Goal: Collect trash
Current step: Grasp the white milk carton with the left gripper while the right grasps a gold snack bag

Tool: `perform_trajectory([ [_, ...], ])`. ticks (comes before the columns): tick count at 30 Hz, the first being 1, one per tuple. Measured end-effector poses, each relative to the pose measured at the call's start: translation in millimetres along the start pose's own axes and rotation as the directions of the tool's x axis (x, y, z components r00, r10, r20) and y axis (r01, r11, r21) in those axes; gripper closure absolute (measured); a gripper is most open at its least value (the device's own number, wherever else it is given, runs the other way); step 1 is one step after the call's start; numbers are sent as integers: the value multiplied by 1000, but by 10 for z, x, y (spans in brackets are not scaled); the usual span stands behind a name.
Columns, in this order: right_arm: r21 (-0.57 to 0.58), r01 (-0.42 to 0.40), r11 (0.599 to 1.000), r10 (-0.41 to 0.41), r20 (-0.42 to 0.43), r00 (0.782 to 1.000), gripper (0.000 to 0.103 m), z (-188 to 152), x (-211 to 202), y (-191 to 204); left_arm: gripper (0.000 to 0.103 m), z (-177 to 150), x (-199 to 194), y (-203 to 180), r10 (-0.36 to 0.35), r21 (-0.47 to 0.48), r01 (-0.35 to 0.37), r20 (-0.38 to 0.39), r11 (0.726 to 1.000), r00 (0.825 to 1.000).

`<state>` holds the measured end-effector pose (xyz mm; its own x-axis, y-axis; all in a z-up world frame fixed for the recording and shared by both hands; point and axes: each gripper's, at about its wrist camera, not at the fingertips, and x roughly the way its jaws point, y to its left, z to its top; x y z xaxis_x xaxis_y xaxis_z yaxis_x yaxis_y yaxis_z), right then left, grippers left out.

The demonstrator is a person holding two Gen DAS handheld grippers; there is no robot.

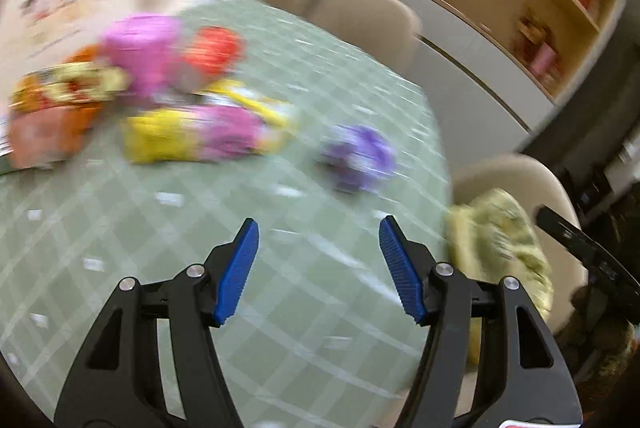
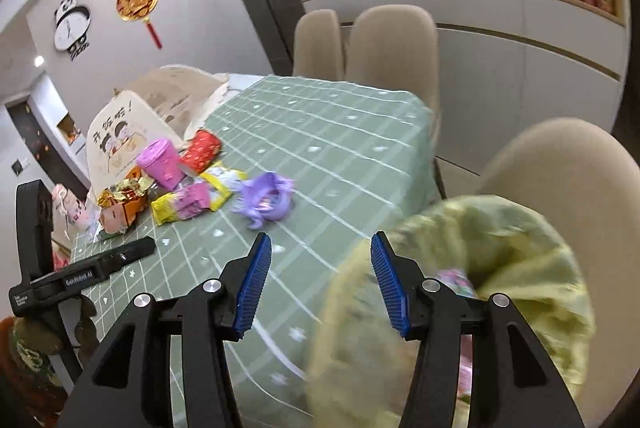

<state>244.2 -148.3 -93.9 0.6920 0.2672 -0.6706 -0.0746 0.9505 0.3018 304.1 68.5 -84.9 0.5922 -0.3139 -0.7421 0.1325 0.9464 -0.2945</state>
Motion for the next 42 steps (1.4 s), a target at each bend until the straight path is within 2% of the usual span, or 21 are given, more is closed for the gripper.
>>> perform_trajectory([
  [4, -38, -30, 999, 29, -37, 999, 54, 58, 285, 476, 43, 114, -211, 755, 97, -78, -93, 55, 993, 994],
  [8, -53, -67, 996, 62, -96, 993, 54, 101, 592, 944, 43, 294, -449, 1576, 198, -104, -187, 103, 977, 975],
  [11, -80, -60, 995, 51, -120, 992, 54, 81, 728, 1207, 43, 435, -509, 2086, 226, -113, -213, 117, 971, 967],
  [16, -116, -37, 993, 19, -150, 989, 54, 45, 877, 1493, 43, 718, -455, 3033, 291, -191, -267, 107, 945, 951],
  [21, -102, 6, 995, -24, -178, 984, 54, 34, 971, 1526, 43, 878, -200, 3549, 281, -239, -256, 74, 937, 957],
  [24, -85, 26, 996, -41, -181, 983, 54, 46, 996, 1512, 44, 899, -21, 3621, 198, -227, -187, 23, 956, 980],
  [29, -89, 39, 995, -55, -183, 982, 54, 59, 1040, 1542, 44, 708, 53, 3251, 46, -134, -51, -41, 990, 998],
  [34, -101, 10, 995, -29, -192, 981, 54, 50, 1053, 1611, 43, 357, 45, 2780, -71, -61, 63, -135, 996, 988],
  [38, -111, -8, 994, -13, -188, 982, 54, 52, 1030, 1640, 43, 79, 10, 2410, -99, 28, 106, -192, 994, 976],
  [40, -105, -15, 994, -4, -185, 983, 54, 62, 1020, 1643, 46, 9, -9, 2311, -91, 39, 100, -195, 994, 977],
  [42, -103, -27, 994, 8, -179, 984, 54, 69, 1005, 1652, 57, 3, -1, 2281, -94, 14, 98, -194, 995, 977],
])
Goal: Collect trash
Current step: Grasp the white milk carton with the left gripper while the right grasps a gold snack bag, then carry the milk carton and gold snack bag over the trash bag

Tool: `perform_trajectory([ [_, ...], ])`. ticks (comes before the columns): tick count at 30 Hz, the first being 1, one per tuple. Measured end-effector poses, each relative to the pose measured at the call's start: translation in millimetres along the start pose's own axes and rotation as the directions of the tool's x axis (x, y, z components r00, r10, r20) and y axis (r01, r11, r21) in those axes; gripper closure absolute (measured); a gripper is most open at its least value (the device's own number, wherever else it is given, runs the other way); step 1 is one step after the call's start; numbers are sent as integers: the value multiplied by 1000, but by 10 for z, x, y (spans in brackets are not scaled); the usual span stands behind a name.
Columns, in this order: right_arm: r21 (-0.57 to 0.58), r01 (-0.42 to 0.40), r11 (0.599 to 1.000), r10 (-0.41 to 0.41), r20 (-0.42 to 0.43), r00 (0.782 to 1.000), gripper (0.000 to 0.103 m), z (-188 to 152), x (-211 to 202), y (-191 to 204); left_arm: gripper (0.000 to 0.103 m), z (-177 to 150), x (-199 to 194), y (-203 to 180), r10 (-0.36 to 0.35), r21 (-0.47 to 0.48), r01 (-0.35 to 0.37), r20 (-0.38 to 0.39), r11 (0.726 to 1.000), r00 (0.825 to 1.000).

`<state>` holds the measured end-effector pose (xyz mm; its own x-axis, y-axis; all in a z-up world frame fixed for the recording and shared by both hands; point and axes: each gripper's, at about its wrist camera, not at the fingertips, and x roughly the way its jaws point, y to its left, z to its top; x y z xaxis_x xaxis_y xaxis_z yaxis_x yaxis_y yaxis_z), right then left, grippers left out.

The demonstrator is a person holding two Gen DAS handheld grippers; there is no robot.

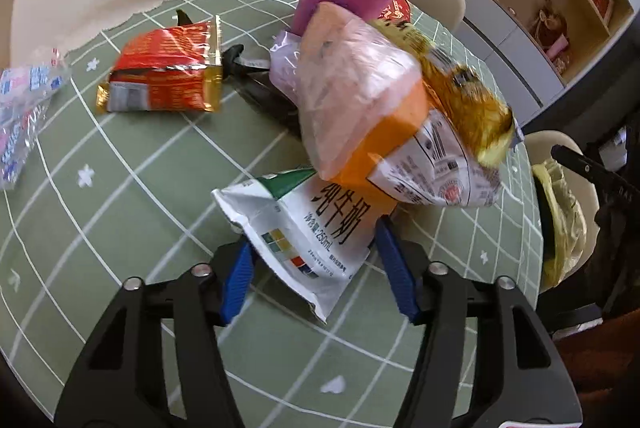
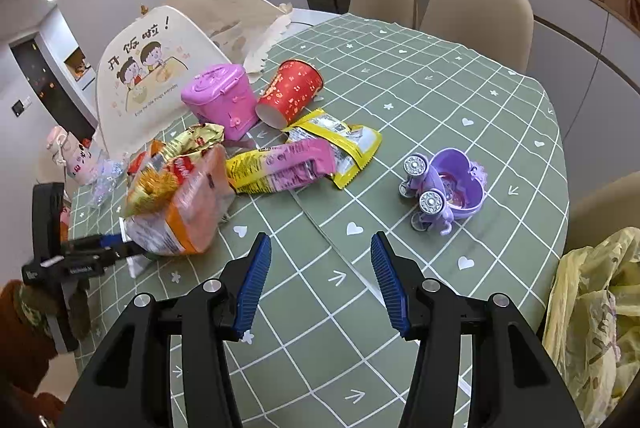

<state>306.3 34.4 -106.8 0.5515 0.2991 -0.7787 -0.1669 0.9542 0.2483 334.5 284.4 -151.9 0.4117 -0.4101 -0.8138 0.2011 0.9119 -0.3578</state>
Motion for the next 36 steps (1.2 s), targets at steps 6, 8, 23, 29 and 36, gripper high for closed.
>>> perform_trajectory([
  [6, -66, -53, 996, 54, 10, 998, 54, 79, -13, 219, 77, 136, -177, -124, 26, -29, -24, 71, 999, 997],
  [8, -102, -86, 991, 87, 3, 996, 54, 131, 38, 370, 77, 171, -284, -153, 38, -22, -36, 97, 999, 995],
  [23, -81, -43, 996, 36, -91, 995, 54, 613, 994, 786, 79, 110, -807, -147, 89, -61, -78, 202, 995, 975],
  [29, -93, -150, 984, 136, -136, 981, 70, 522, 920, 654, 80, 159, -972, -255, 105, -75, -89, 246, 993, 964],
  [36, -127, -171, 977, 167, -44, 985, 79, 389, 354, 506, 80, 242, -1127, -566, 111, -40, -104, 287, 994, 952],
])
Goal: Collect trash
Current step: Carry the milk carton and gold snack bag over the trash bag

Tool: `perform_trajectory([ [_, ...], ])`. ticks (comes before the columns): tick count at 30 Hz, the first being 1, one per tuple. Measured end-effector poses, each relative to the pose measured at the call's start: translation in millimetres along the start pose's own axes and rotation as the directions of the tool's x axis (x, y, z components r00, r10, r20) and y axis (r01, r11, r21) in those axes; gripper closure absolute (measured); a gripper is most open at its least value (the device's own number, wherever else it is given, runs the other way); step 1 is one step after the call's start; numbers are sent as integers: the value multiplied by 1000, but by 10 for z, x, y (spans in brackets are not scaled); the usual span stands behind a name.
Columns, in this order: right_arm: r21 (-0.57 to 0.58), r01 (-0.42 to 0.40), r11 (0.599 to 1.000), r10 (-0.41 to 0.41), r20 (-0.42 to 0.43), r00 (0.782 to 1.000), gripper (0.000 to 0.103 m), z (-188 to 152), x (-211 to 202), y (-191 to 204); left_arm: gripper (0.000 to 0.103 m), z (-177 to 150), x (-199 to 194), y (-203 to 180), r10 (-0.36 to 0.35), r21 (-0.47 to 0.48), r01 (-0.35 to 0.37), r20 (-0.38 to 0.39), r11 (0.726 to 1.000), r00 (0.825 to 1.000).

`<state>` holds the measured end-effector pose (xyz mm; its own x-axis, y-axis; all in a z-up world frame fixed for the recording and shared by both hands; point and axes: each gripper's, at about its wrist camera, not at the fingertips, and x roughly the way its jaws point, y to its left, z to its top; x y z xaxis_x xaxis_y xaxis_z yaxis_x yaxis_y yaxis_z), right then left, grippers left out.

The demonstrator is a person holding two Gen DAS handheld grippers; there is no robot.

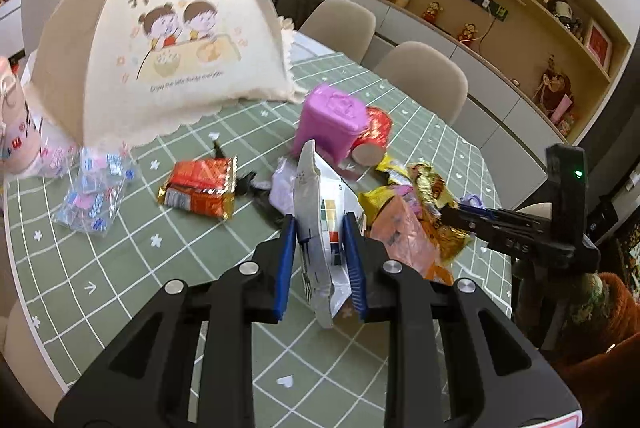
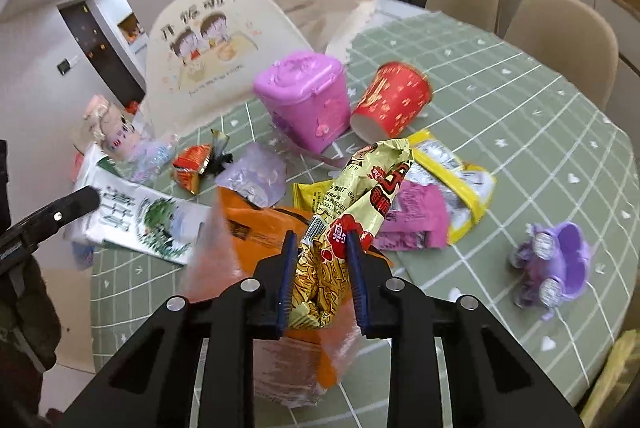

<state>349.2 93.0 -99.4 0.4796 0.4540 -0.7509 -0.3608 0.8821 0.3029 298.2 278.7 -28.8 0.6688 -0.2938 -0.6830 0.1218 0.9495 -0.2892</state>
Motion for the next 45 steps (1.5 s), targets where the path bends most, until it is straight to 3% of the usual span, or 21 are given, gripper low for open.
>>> perform_trajectory([
  [6, -31, 71, 997, -67, 116, 991, 79, -55, -578, -113, 80, 102, -59, -417, 8, 69, -9, 26, 998, 1000],
  [13, -22, 117, 993, -111, 190, 975, 79, -197, -1089, -350, 80, 242, -172, -951, -6, 155, -9, 96, 988, 995],
  [21, 46, 122, 991, -129, 217, 968, 79, -355, -1347, -713, 80, 396, -252, -1217, -15, 159, -9, 151, 987, 988],
  [31, 29, 117, 993, -120, 233, 965, 79, -396, -1444, -808, 80, 549, -486, -1320, -11, 135, -20, 229, 991, 973],
  [39, 40, 153, 987, -158, 258, 953, 79, -501, -1655, -965, 80, 468, -301, -1590, -70, 138, 46, 174, 989, 982],
  [45, 86, 185, 979, -201, 257, 945, 79, -692, -1841, -1220, 80, 321, -46, -1868, -161, 135, 148, 89, 980, 983],
])
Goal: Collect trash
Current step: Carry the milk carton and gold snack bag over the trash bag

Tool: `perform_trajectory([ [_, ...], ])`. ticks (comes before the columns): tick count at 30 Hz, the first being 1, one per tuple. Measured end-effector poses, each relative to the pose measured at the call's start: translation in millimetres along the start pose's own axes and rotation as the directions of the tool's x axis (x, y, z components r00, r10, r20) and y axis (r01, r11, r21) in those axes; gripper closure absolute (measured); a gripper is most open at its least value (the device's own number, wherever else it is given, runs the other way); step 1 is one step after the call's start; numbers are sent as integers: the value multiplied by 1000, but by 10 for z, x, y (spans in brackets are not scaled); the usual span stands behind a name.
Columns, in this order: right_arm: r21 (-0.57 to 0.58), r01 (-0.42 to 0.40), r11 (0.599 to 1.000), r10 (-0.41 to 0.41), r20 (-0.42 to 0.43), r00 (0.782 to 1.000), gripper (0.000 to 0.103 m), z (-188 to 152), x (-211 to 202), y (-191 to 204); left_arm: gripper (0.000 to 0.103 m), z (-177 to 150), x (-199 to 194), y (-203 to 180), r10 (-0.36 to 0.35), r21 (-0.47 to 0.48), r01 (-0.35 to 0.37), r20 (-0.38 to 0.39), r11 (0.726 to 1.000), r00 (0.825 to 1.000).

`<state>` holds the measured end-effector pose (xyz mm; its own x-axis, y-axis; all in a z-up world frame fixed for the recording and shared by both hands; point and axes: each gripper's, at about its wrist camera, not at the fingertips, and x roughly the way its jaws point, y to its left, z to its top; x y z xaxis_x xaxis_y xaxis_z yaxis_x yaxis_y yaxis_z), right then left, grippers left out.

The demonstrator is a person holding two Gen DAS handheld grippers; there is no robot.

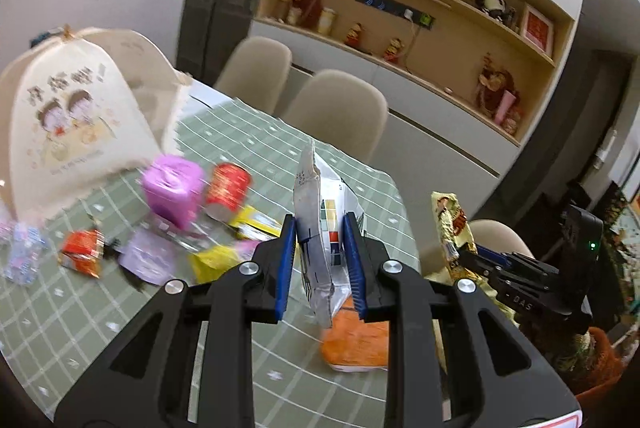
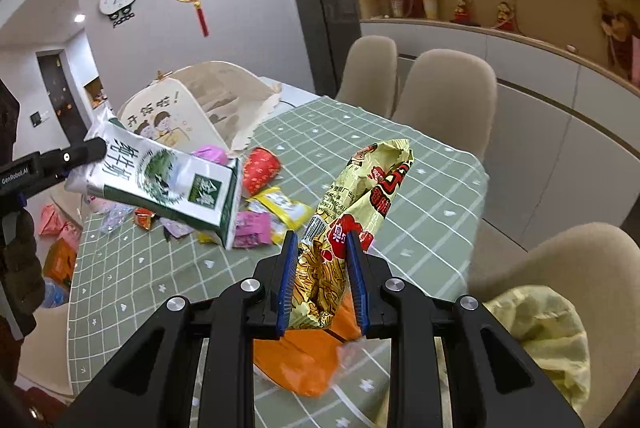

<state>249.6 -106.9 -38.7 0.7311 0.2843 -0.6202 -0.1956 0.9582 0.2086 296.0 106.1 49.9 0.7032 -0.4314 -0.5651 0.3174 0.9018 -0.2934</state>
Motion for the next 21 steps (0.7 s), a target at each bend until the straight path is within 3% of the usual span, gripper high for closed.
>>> perform_trajectory([
  [10, 60, 89, 994, -91, 32, 995, 79, -237, -402, -506, 80, -142, 443, -754, -148, 43, 152, -96, 987, 984],
  [21, 137, 220, 966, -230, 58, 972, 79, -542, -976, -1237, 80, -353, 923, -1876, -297, 136, 325, -189, 936, 936],
])
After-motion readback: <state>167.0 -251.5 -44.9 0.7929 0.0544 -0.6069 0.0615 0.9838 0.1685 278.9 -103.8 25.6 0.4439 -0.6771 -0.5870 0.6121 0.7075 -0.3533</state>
